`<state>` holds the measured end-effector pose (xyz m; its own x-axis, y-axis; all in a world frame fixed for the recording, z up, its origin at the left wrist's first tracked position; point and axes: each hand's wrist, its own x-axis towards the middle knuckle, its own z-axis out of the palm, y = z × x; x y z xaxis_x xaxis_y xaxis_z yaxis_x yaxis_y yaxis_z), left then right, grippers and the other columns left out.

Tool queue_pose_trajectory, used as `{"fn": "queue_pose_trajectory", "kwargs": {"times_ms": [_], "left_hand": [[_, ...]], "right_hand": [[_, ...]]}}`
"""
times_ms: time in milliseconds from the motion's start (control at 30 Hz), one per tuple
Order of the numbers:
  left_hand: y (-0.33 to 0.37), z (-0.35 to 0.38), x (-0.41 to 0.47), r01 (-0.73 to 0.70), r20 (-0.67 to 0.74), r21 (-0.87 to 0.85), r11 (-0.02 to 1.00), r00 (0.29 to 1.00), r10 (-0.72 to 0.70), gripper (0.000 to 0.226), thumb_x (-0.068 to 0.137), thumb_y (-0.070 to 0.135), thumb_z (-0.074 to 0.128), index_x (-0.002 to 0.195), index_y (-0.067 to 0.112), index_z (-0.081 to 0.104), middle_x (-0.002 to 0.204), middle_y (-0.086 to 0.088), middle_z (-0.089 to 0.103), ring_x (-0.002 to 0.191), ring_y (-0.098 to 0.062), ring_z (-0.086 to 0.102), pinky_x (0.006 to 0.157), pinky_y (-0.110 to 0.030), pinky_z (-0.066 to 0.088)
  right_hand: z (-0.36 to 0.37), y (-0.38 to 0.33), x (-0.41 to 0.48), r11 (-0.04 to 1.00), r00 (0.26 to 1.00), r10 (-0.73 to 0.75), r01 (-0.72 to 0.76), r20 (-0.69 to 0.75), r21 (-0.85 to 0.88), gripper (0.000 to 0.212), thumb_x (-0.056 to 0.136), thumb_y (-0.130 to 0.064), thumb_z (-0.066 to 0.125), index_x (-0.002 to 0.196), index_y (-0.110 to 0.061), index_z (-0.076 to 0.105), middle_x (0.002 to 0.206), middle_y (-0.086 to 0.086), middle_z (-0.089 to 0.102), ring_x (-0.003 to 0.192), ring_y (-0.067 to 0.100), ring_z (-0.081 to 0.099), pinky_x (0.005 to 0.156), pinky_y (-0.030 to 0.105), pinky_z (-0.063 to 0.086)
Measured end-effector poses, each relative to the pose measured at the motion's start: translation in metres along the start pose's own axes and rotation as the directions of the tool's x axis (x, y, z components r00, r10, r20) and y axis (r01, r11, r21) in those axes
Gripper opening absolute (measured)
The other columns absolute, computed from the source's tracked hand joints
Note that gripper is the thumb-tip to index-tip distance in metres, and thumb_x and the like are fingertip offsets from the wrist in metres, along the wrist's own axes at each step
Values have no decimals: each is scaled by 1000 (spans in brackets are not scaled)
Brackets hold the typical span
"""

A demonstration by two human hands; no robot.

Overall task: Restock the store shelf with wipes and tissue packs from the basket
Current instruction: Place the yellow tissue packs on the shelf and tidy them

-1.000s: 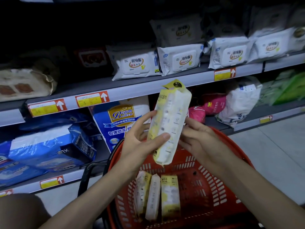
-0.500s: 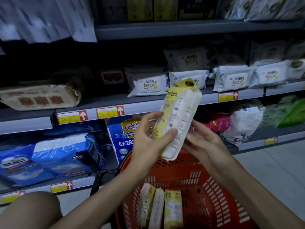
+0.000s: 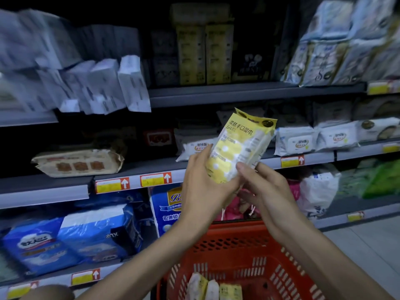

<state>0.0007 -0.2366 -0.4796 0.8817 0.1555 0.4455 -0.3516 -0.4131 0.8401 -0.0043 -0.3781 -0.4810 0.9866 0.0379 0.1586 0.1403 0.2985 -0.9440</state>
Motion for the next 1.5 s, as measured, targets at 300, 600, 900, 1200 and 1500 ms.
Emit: {"fn": "queue_pose_trajectory", "kwargs": {"times_ms": [300, 600, 900, 1200, 1500], "left_hand": [[13, -34, 40, 13, 183, -187, 982, 983, 22, 61, 95, 26, 75, 148, 38, 49, 132, 12, 61, 111, 5, 63, 80, -23, 59], [55, -26, 111, 155, 153, -323, 934, 982, -110, 35, 86, 10, 83, 119, 12, 72, 105, 3, 79, 94, -11, 76, 79, -29, 63], [74, -13, 207, 36, 31, -318, 947, 999, -27, 46, 80, 19, 90, 120, 13, 69, 108, 0, 77, 101, -14, 74, 85, -32, 62], [67, 11, 306, 90, -79, -52, 995, 992, -94, 27, 84, 28, 86, 108, 17, 79, 97, 2, 78, 89, -16, 74, 81, -36, 63], [48, 33, 317, 247, -166, 62, 967, 958, -235, 39, 84, 22, 87, 117, 11, 73, 114, -8, 74, 100, -26, 70, 74, -31, 53]], "right_hand": [[2, -45, 42, 999, 999, -33, 33, 18, -20, 31, 102, -12, 54, 132, -10, 61, 120, 11, 75, 112, 31, 71, 94, 52, 57], [15, -103, 101, 944, 981, -175, 192, 87, -267, 30, 106, -26, 52, 134, -25, 62, 113, -4, 78, 102, 20, 75, 83, 42, 63], [30, -143, 177, 750, 905, -424, 379, 47, -542, 67, 84, -20, 84, 143, -35, 55, 115, -17, 73, 105, 4, 68, 94, 39, 59], [45, -140, 281, 710, 887, -461, 371, 2, -599, 60, 89, -9, 77, 143, -23, 53, 114, -8, 72, 106, 11, 68, 95, 40, 58], [36, -108, 311, 609, 914, -394, 184, -93, -771, 34, 98, -13, 65, 130, -17, 54, 120, 6, 65, 107, 26, 63, 81, 33, 49]]}}
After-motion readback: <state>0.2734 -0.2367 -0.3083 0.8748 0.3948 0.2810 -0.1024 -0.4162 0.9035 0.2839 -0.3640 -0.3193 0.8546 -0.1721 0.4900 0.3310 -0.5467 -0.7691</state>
